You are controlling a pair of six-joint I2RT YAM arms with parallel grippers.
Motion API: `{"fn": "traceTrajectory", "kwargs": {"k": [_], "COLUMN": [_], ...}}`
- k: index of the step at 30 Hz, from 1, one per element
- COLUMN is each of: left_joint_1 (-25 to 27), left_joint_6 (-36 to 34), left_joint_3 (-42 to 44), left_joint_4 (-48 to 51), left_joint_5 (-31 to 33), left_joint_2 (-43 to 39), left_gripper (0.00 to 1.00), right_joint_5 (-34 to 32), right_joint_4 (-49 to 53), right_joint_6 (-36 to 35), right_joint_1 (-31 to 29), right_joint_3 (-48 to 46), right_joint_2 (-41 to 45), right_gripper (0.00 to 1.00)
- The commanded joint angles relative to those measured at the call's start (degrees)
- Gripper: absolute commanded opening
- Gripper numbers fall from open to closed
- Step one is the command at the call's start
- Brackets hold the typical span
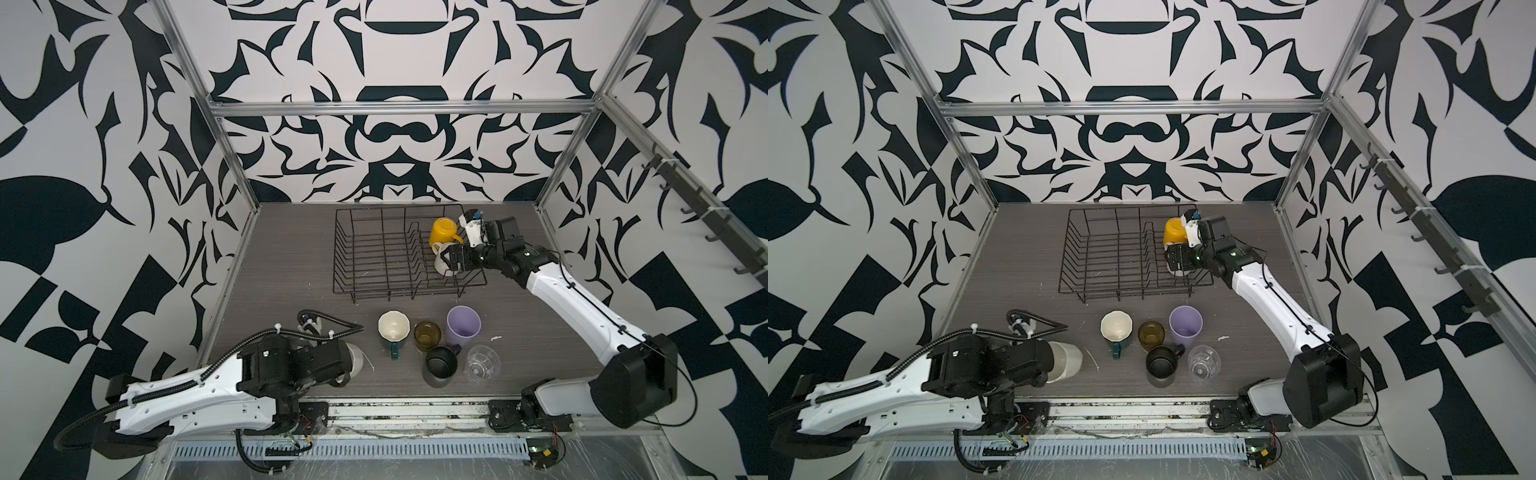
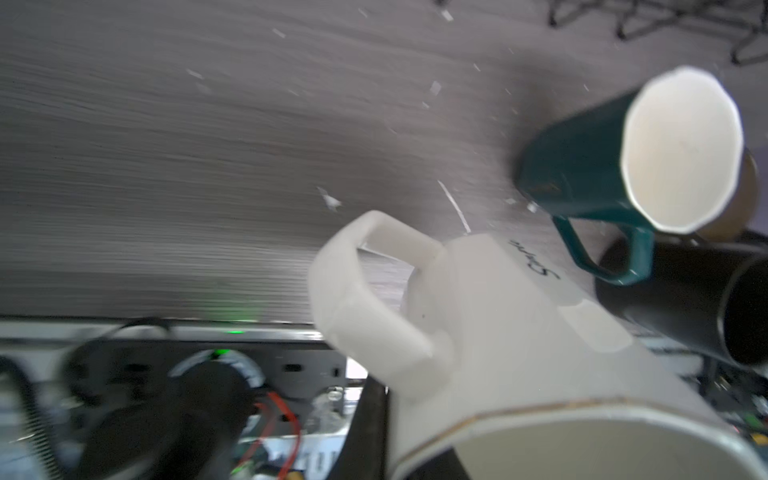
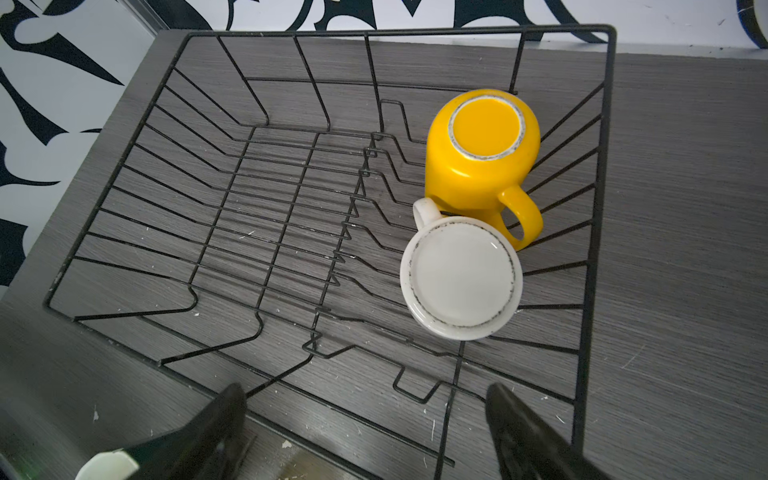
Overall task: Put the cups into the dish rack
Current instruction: 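Lift the white mug with the left gripper and carry it above the rack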
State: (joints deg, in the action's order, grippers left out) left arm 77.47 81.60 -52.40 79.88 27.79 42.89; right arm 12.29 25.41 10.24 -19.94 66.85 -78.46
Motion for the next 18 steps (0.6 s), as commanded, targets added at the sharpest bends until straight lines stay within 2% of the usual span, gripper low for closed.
{"fn": "traceTrajectory", "kwargs": {"k": [1, 6, 8, 11, 14, 18], "left_joint_1": [-0.09, -0.10, -0.07, -0.01, 0.31, 0.84], "left_joint_6": [4.67, -0.11, -5.23, -16.89, -25.17, -32.63], "left_joint_3": [-6.62, -9.66, -10.39, -10.27, -11.29, -13.84], "left_joint_4": [11.09, 7.86, 3.17, -8.18, -14.94, -19.60], "left_joint_5": [14.30, 25.70, 28.73, 31.44, 33.03, 34.60], "left_joint_2": [-3.62, -11.75, -15.71, -19.80, -18.40, -12.95], "left_gripper": [0.00, 0.00, 0.00, 0.00, 0.00, 0.00], "right_joint_5": [2.23, 6.69, 9.24, 12.65, 15.35, 17.47], "right_joint_4": [-2.37, -3.67, -4.93, -8.01, -10.19, -11.95], "right_joint_6": [0.82, 2.30, 3.35, 5.13, 6.65, 7.61], "right_joint_1": [0.04, 0.26, 0.56, 0.94, 1.16, 1.22], "right_joint_3": [1.33, 2.39, 2.62, 2.24, 2.49, 2.80], "right_joint_2": [0.32, 0.97, 1.37, 1.51, 0.82, -0.07], "right_gripper": [0.92, 0.93, 0.93, 0.93, 0.93, 0.93]}}
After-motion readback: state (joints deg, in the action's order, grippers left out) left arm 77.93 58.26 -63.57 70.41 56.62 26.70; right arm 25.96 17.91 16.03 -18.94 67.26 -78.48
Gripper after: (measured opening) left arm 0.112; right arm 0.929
